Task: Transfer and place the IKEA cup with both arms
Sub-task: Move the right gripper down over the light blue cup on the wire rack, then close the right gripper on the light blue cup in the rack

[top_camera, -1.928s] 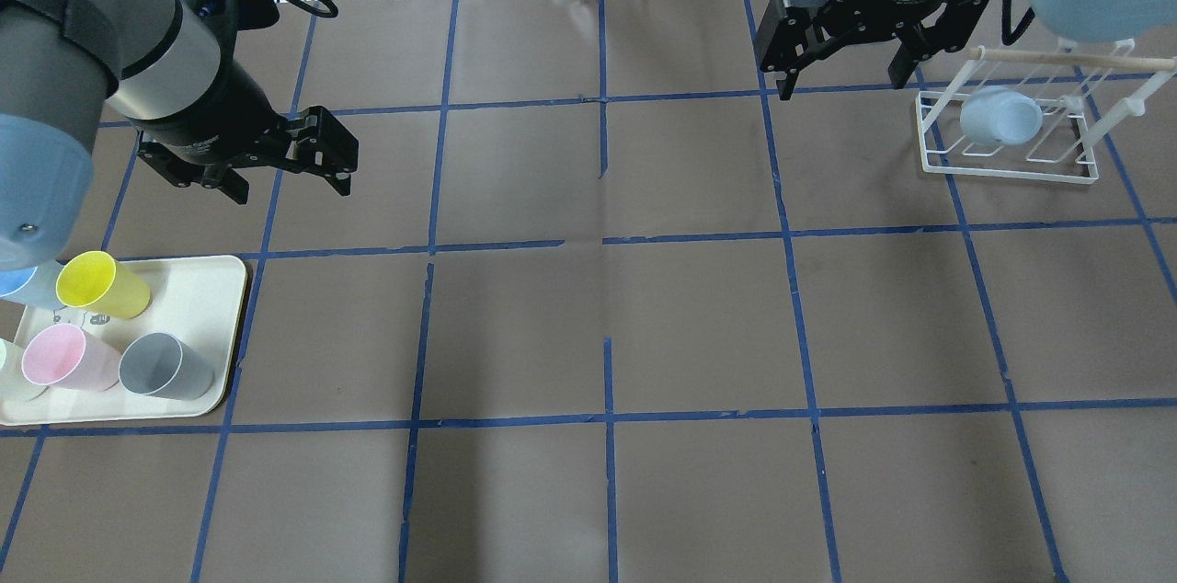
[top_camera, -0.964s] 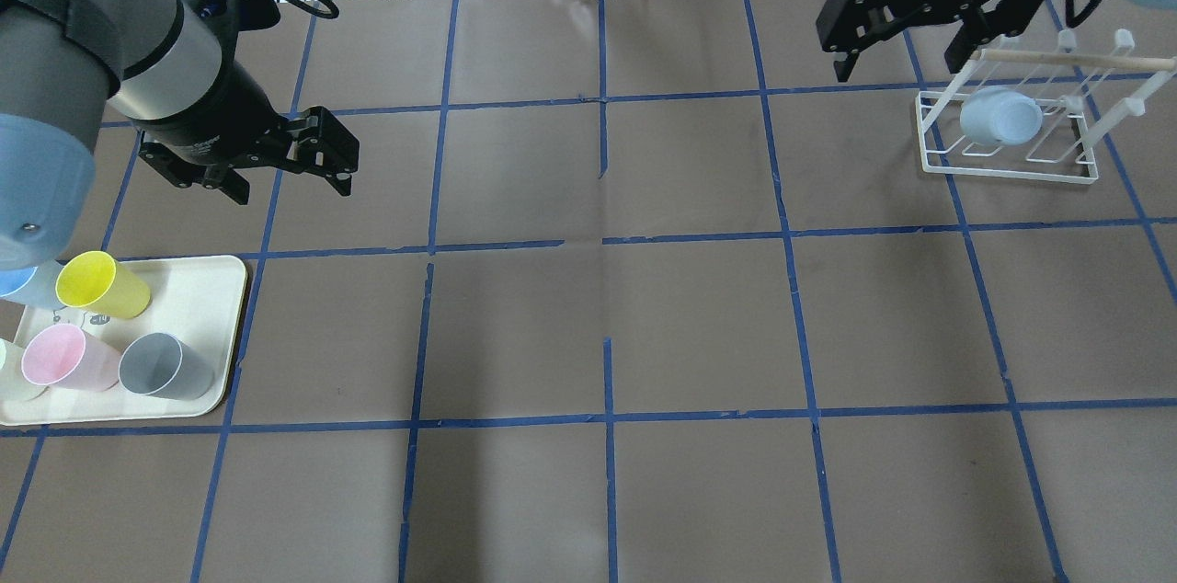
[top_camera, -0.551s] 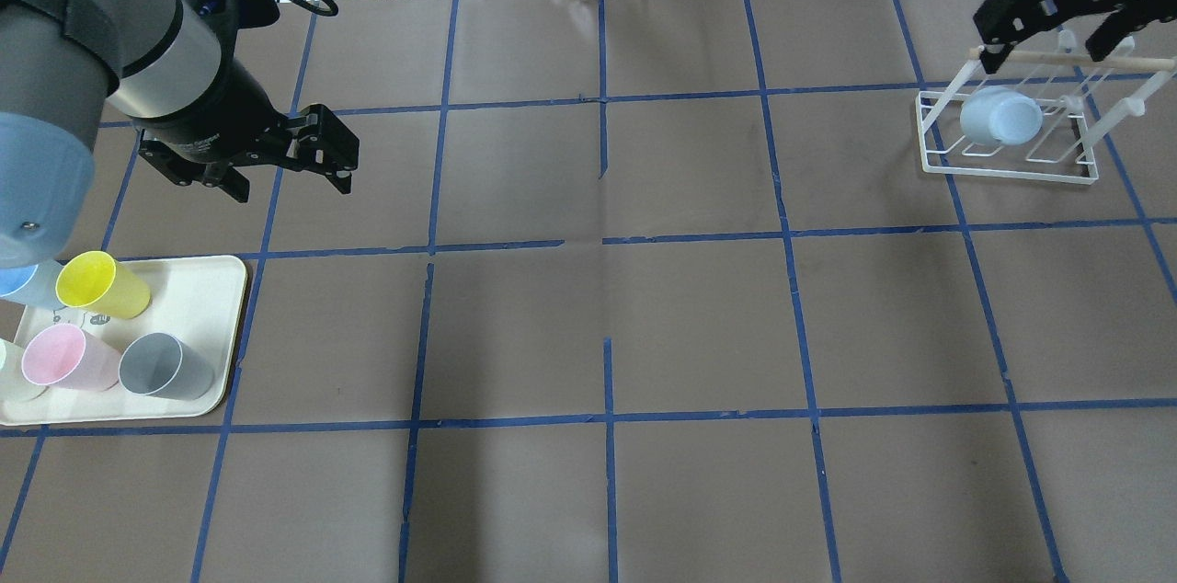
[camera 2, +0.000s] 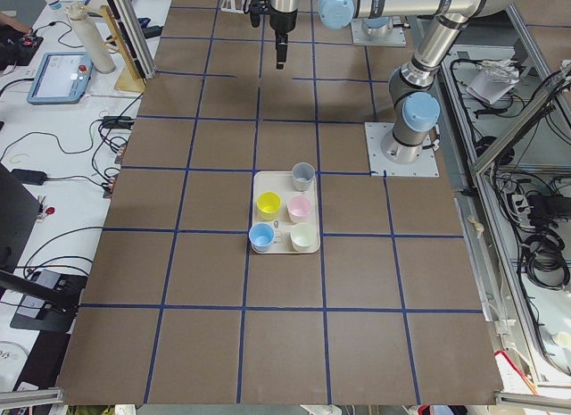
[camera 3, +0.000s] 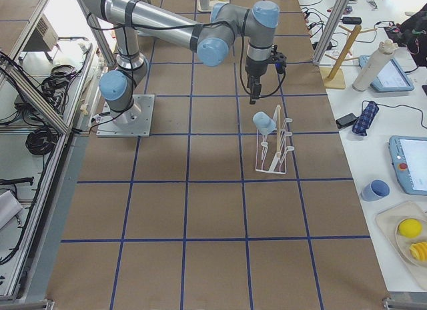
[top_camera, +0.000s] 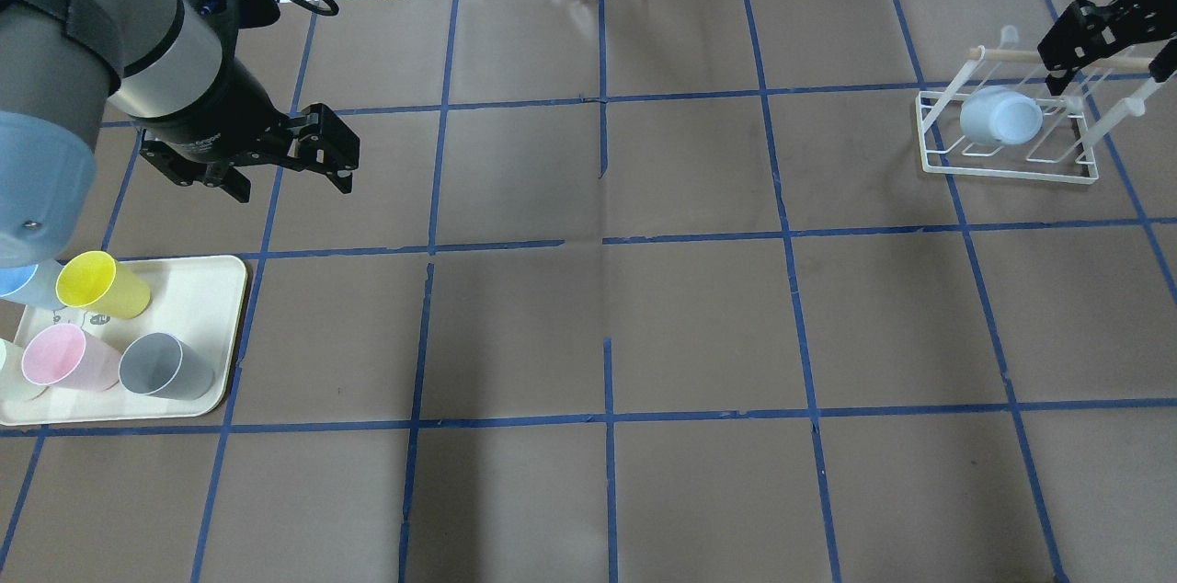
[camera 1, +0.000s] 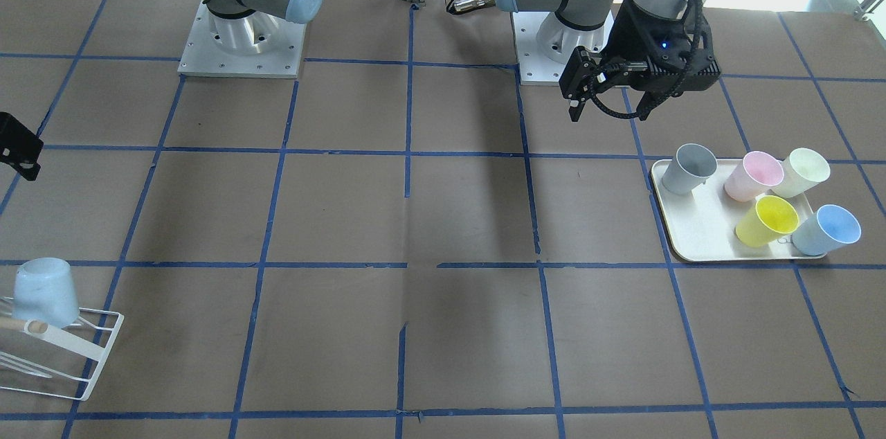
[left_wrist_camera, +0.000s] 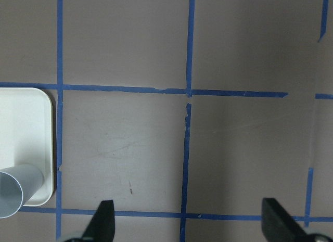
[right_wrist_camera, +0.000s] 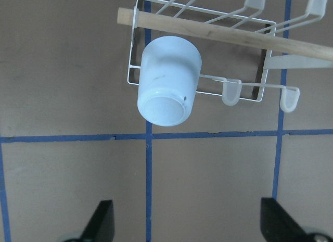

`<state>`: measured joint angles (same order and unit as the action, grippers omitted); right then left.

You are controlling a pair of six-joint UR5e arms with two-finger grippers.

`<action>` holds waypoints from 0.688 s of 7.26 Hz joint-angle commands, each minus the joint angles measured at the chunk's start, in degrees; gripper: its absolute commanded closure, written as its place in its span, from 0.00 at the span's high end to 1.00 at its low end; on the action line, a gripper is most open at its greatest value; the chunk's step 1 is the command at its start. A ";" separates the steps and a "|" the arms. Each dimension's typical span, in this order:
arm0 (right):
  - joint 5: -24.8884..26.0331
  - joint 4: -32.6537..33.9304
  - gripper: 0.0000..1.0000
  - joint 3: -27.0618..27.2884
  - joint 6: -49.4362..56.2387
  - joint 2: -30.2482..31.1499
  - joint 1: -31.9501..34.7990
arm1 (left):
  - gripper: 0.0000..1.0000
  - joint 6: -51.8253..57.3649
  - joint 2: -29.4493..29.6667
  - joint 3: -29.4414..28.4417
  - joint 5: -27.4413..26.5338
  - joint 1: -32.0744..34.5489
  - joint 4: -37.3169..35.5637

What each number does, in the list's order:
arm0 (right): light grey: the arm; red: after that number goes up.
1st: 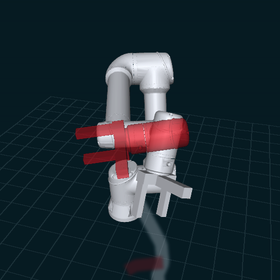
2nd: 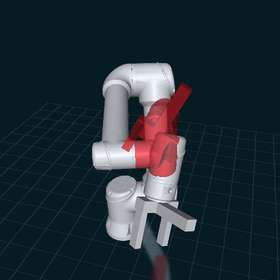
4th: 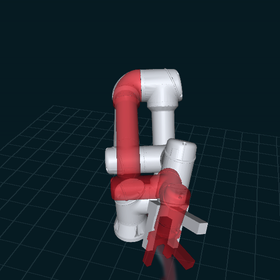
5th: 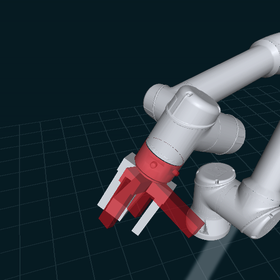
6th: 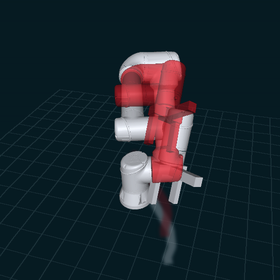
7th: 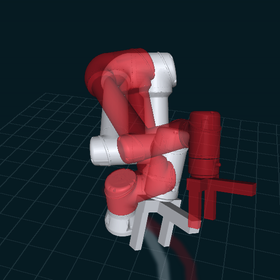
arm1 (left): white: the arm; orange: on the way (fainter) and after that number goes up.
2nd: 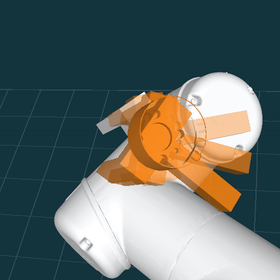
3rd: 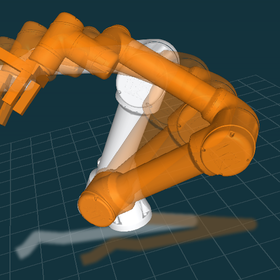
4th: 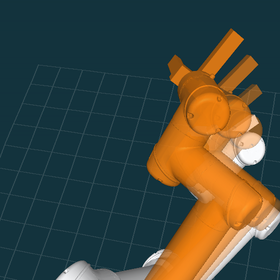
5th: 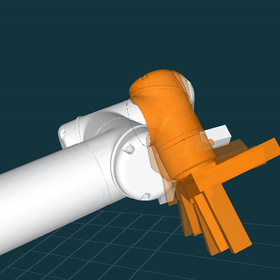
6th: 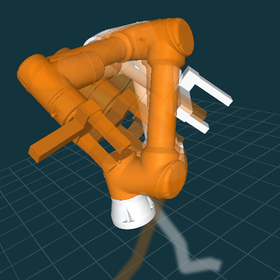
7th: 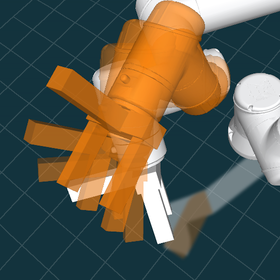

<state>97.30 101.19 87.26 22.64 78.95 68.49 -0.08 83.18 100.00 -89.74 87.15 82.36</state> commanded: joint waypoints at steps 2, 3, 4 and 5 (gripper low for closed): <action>0.44 12.23 1.00 6.58 0.04 -2.31 1.82 | 1.00 -0.01 -0.04 -0.16 0.00 -0.05 -0.01; 0.44 16.54 1.00 8.70 0.04 -3.36 2.00 | 1.00 -0.01 -0.12 0.02 0.00 0.04 -0.10; 0.52 19.10 1.00 9.67 0.04 -4.41 2.00 | 1.00 -0.01 -0.12 0.11 0.00 0.04 -0.10; 0.96 20.09 1.00 9.68 0.04 -5.55 2.00 | 1.00 -0.01 -0.12 0.19 -0.09 0.04 -0.10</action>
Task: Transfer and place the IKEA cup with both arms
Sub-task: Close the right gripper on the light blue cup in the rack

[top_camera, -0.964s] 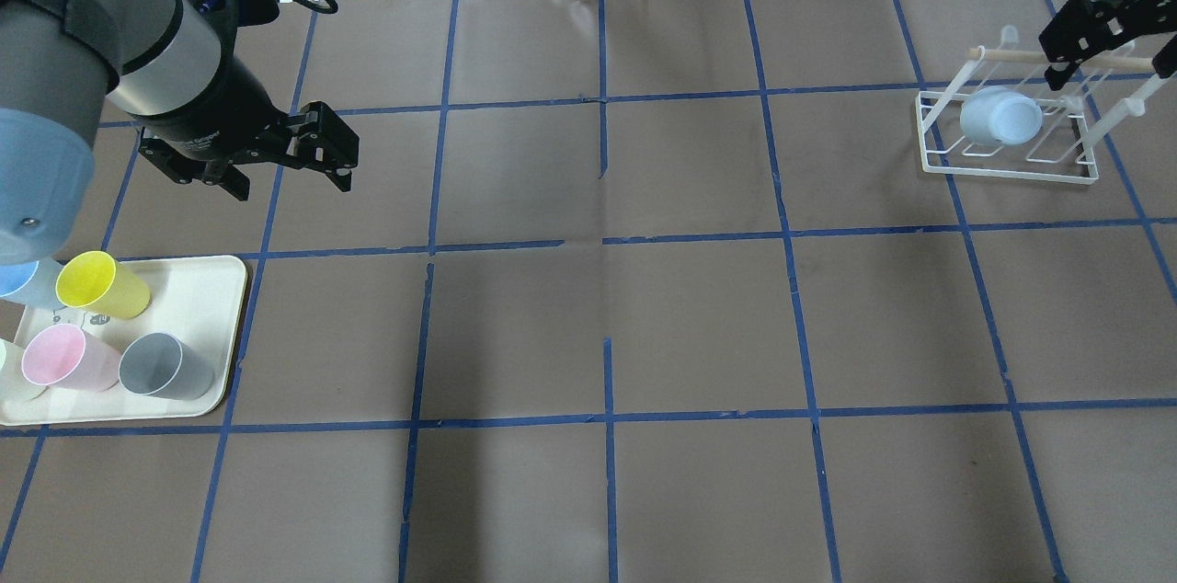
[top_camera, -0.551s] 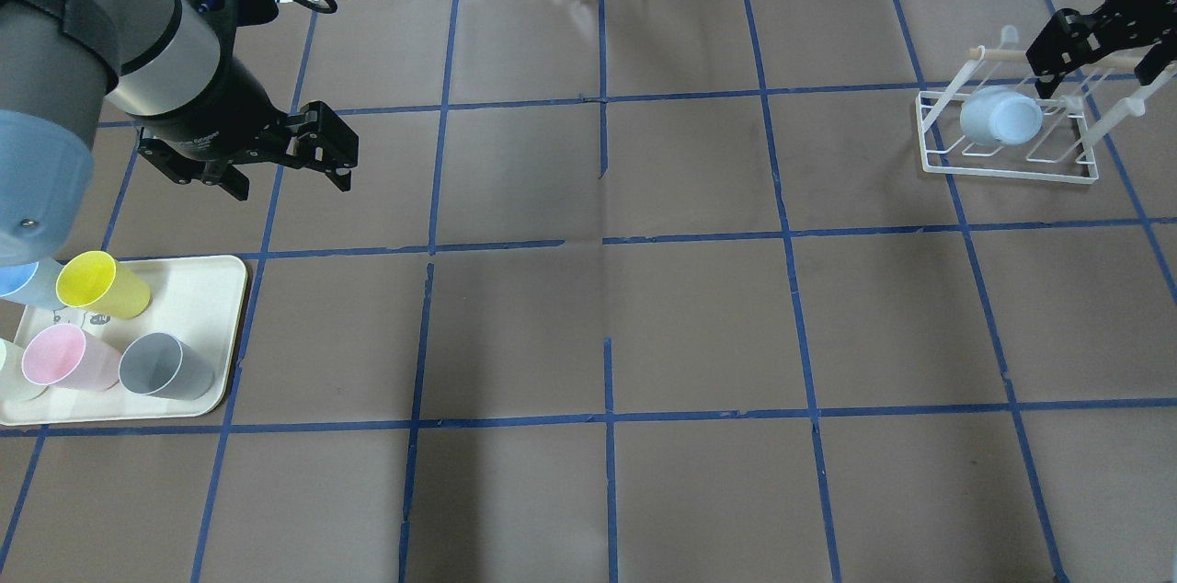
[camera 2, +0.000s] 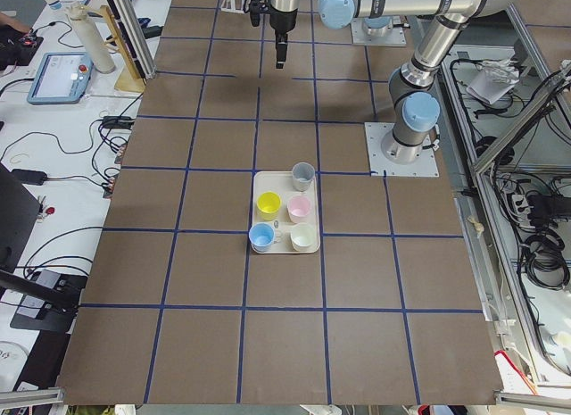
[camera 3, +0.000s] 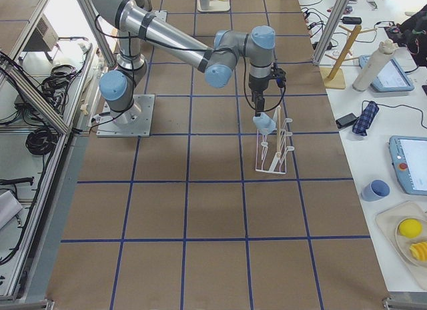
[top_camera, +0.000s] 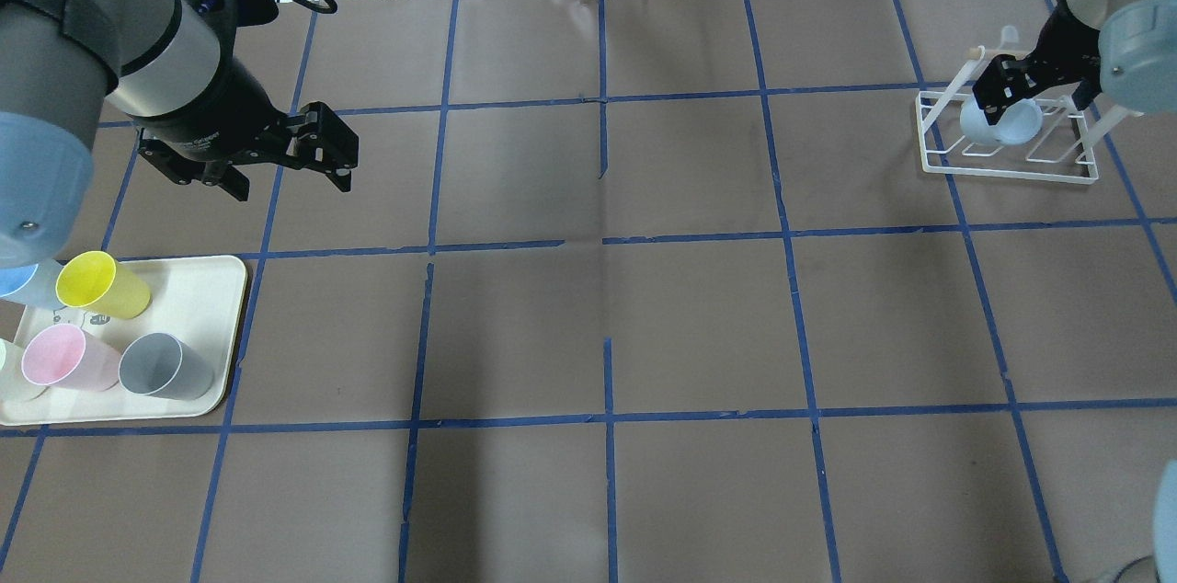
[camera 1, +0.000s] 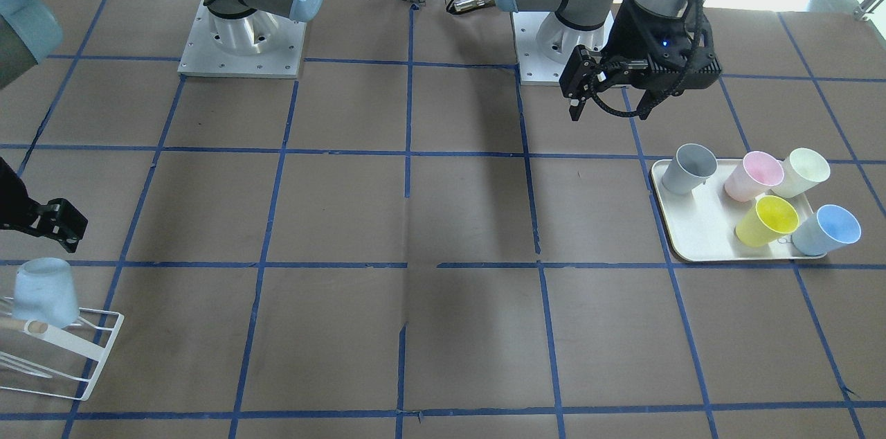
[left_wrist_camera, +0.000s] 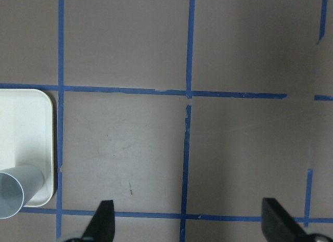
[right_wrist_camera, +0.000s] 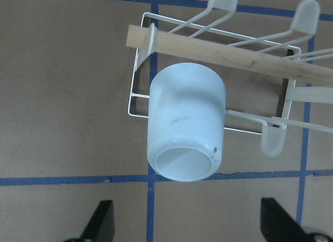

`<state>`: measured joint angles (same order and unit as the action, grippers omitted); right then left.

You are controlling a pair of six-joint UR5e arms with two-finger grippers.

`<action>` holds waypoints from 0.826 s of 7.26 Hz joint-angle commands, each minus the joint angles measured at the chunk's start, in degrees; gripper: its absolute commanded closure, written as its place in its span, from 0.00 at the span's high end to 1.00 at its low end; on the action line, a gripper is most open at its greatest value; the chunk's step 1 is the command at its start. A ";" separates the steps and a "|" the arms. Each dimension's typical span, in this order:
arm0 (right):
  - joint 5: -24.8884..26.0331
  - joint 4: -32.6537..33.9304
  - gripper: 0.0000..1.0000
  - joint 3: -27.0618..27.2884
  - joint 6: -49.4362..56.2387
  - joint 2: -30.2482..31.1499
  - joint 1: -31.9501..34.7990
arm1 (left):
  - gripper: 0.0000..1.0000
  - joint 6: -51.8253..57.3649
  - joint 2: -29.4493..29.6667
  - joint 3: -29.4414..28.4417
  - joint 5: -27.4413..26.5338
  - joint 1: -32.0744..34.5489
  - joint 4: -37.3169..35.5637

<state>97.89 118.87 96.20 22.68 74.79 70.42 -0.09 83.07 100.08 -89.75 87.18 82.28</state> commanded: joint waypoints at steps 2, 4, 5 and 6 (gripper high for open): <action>0.81 3.47 1.00 0.74 0.00 -3.33 0.07 | 1.00 0.18 -0.01 0.11 0.02 0.01 -0.01; 1.25 4.09 1.00 0.74 -0.09 -4.39 0.07 | 1.00 0.61 -0.01 0.12 0.02 -0.08 -0.10; 1.42 4.26 1.00 0.74 -0.26 -4.48 0.07 | 1.00 0.53 -0.10 0.12 0.02 0.01 -0.10; 1.43 4.35 1.00 0.74 -0.26 -4.66 0.07 | 1.00 0.44 -0.01 -0.23 -0.07 -0.16 -0.01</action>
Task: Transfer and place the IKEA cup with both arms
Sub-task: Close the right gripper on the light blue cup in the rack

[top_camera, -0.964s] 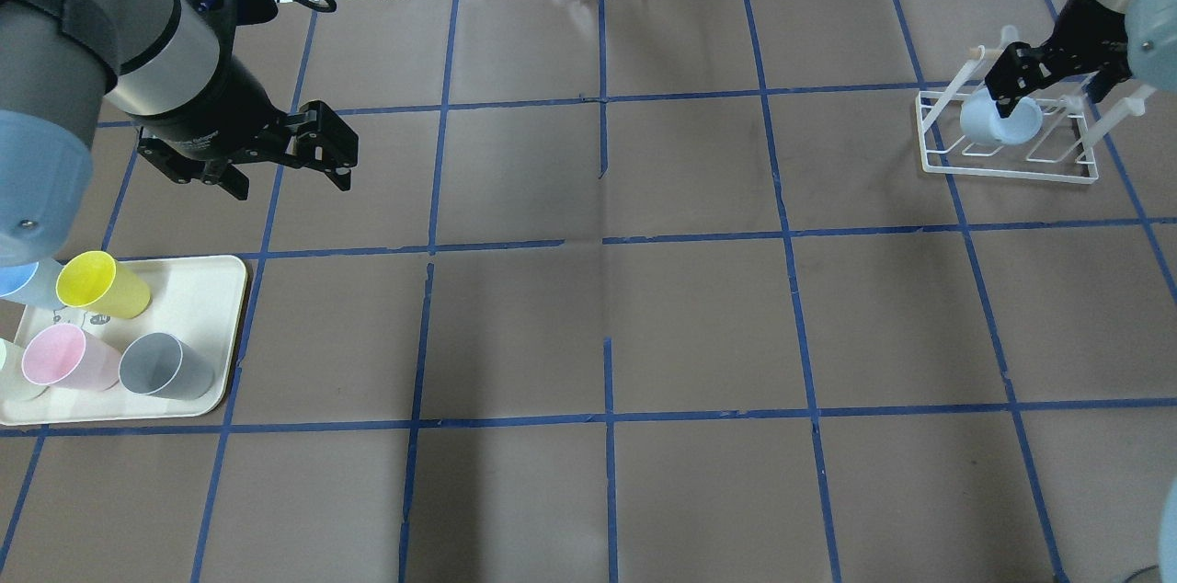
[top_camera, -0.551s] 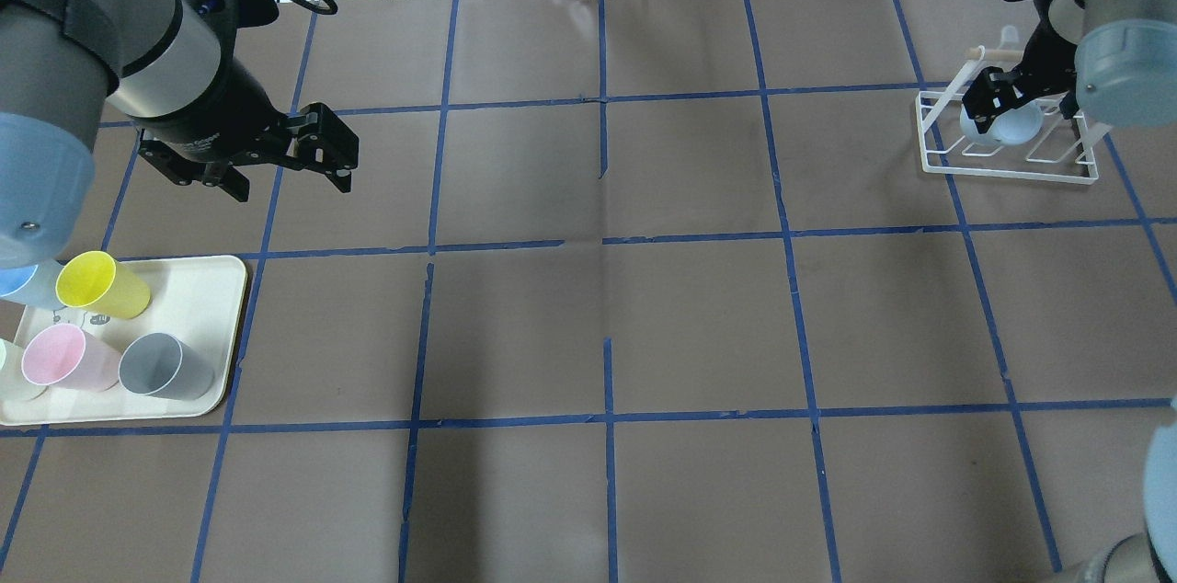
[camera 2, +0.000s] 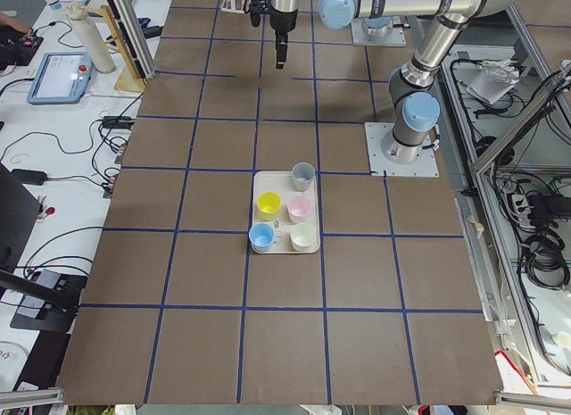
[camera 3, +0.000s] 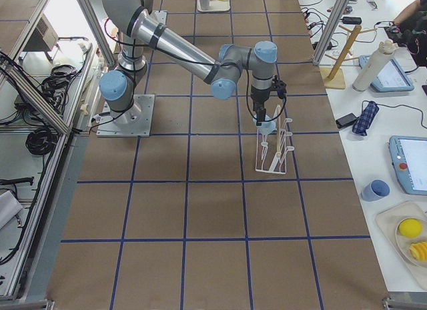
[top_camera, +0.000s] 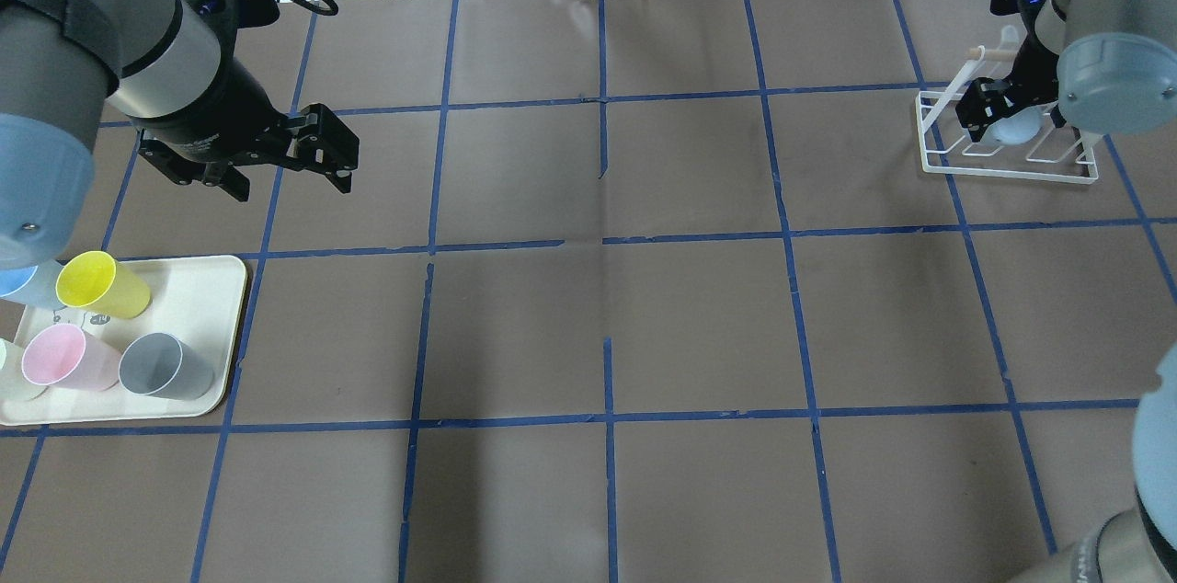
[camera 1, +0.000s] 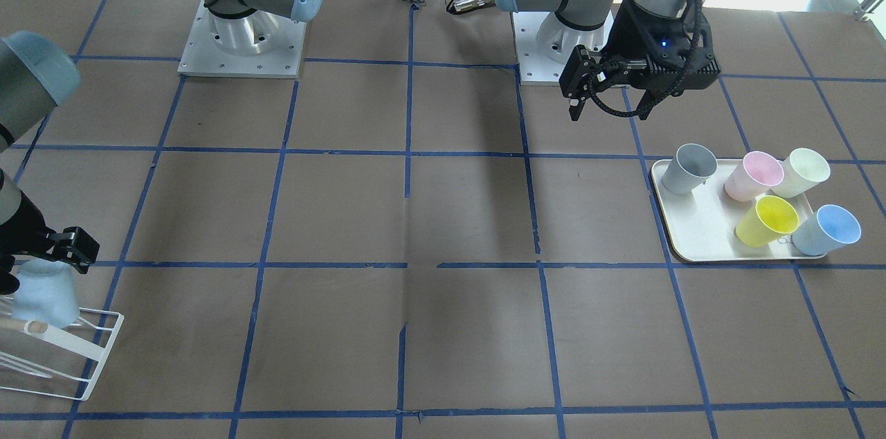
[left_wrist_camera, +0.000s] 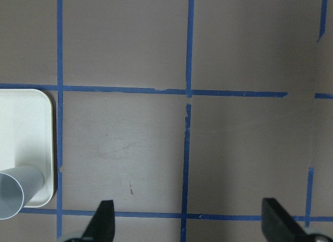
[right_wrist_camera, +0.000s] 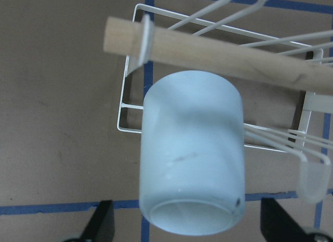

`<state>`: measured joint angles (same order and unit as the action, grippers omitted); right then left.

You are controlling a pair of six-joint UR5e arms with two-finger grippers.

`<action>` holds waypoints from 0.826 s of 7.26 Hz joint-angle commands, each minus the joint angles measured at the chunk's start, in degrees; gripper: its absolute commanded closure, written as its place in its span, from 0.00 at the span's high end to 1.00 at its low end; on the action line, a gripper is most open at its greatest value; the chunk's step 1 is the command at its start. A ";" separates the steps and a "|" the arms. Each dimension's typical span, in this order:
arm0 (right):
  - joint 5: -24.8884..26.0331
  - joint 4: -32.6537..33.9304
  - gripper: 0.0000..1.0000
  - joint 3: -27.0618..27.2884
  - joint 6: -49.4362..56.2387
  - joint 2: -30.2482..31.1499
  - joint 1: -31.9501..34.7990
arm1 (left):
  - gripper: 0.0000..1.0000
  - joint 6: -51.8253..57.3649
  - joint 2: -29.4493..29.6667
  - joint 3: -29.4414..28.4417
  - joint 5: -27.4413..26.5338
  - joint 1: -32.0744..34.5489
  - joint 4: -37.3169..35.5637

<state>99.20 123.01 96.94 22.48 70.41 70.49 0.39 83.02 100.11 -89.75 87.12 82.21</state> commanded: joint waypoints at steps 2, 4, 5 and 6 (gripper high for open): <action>0.12 0.38 0.97 -0.09 -0.06 -0.45 0.00 | 1.00 0.22 -0.14 -0.70 -0.07 0.06 0.15; 0.03 0.56 0.69 -0.44 -0.06 -0.63 0.00 | 1.00 -0.57 -0.48 -1.23 -0.07 0.50 0.32; 0.03 0.56 0.57 -0.52 -0.15 -0.71 0.00 | 1.00 -0.57 -0.57 -1.23 -0.07 0.50 0.32; 0.03 0.56 0.52 -0.70 -0.07 -0.72 0.00 | 1.00 -0.57 -0.49 -0.36 -0.07 0.42 0.32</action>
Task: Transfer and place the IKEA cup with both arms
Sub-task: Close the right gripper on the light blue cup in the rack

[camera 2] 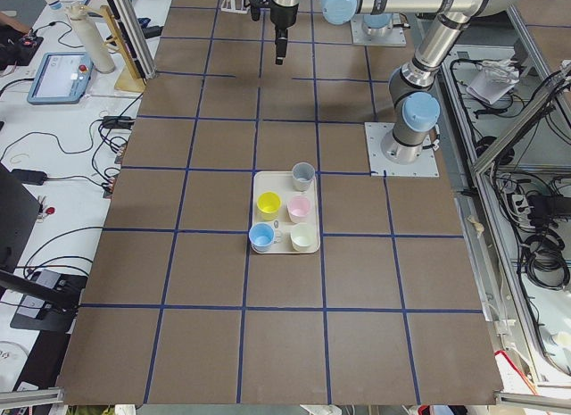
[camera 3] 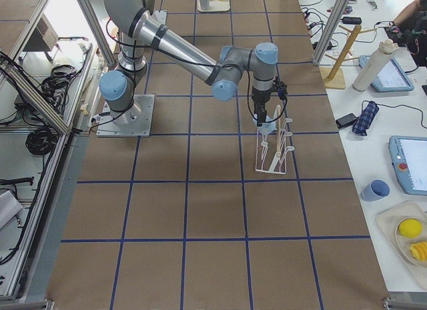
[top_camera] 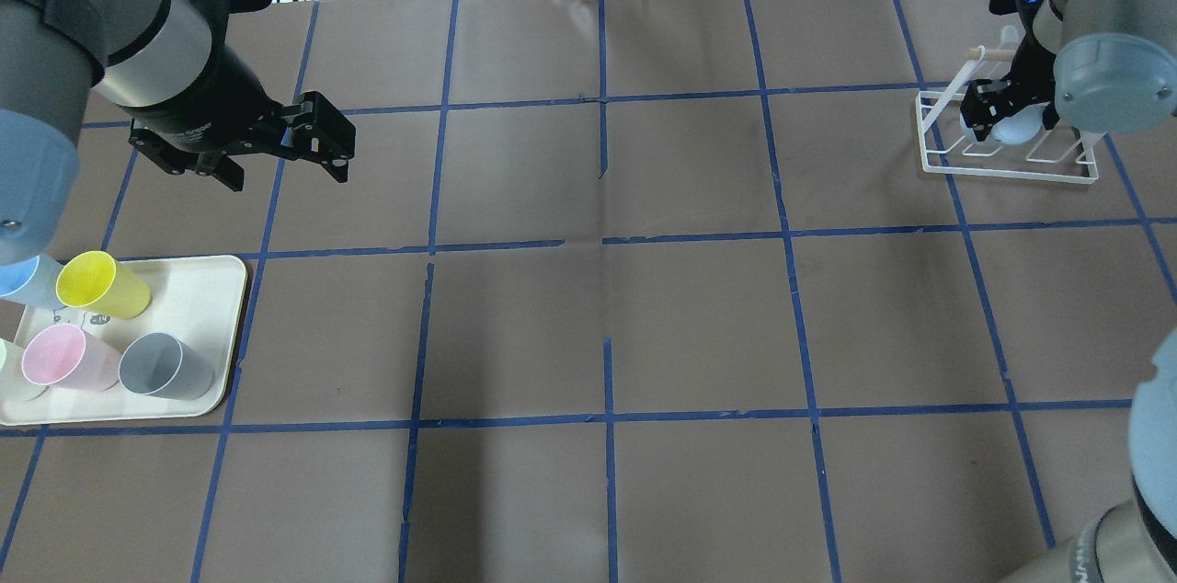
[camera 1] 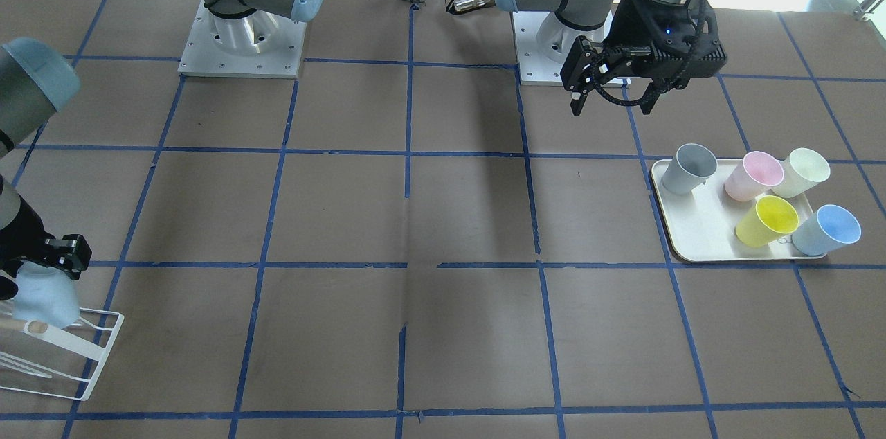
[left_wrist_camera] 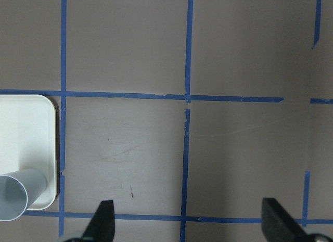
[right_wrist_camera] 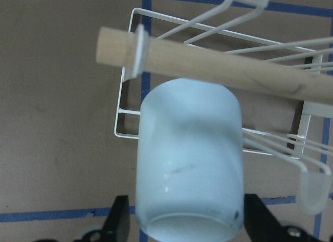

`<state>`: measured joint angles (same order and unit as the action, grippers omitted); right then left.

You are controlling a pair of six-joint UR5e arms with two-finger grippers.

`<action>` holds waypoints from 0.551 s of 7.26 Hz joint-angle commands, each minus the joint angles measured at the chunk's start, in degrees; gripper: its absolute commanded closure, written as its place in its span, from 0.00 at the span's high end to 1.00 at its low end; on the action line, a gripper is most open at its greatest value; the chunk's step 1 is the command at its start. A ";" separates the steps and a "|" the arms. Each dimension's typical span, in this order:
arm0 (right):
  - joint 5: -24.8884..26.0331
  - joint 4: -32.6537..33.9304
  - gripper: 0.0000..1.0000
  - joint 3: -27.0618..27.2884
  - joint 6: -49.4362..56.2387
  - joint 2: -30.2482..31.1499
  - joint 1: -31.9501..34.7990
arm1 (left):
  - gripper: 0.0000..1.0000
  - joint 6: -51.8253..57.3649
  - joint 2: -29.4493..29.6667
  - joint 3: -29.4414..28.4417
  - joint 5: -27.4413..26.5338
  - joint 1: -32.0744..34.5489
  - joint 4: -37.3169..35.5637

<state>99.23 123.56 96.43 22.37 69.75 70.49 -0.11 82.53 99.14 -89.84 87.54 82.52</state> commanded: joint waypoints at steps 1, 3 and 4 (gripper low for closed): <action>0.00 0.01 0.48 -0.28 0.04 0.04 0.00 | 1.00 -0.15 0.08 0.61 -0.07 0.00 0.01; -0.09 -0.34 0.48 -0.80 0.04 0.82 0.00 | 1.00 -0.50 0.35 0.70 -0.42 -0.44 0.09; -0.53 -1.56 0.50 -2.46 0.48 3.01 0.00 | 1.00 -0.33 0.61 0.00 0.01 -0.53 0.10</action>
<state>99.08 123.08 95.45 22.50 70.77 70.49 -0.51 82.98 99.67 -90.04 87.23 82.58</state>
